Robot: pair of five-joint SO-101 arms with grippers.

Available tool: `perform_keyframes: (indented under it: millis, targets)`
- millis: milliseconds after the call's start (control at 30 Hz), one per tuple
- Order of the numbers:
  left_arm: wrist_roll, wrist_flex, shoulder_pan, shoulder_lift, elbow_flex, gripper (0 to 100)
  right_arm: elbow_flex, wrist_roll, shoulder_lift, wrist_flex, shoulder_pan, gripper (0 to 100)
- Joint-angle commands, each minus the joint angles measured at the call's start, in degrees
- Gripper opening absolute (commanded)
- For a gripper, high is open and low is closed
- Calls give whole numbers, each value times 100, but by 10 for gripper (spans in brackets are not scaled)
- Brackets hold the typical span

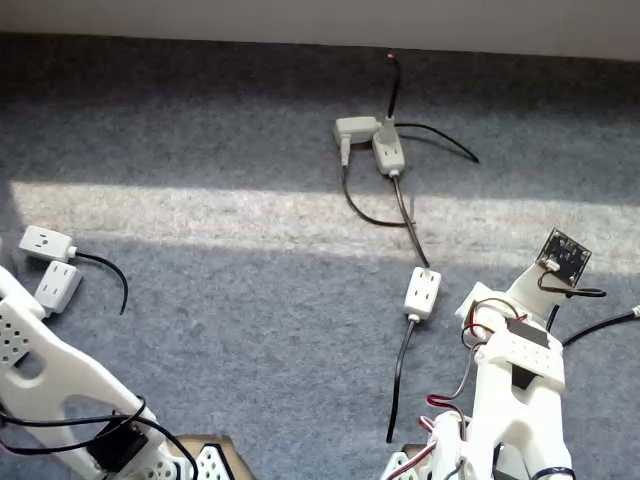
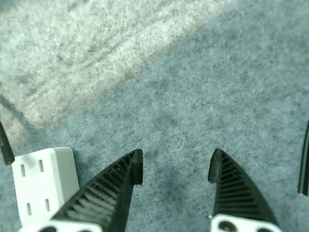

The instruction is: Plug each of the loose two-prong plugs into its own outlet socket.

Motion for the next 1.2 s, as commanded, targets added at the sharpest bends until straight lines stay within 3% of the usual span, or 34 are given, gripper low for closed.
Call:
perform_keyframes:
  millis: [0,667,900,1167]
  targets:
    - [-62,-62,-22,-75,-13,183,-40,-53,-31,-84,-66,224]
    - [-35,-62,163,690,-462,196,-40,-53,-31,-84,-66,224]
    - [-35,-53,312,708,-444,3,-40,-53,-31,-84,-66,224]
    - [-26,765,523,673,-769,13,-40,-53,-31,-84,-66,224]
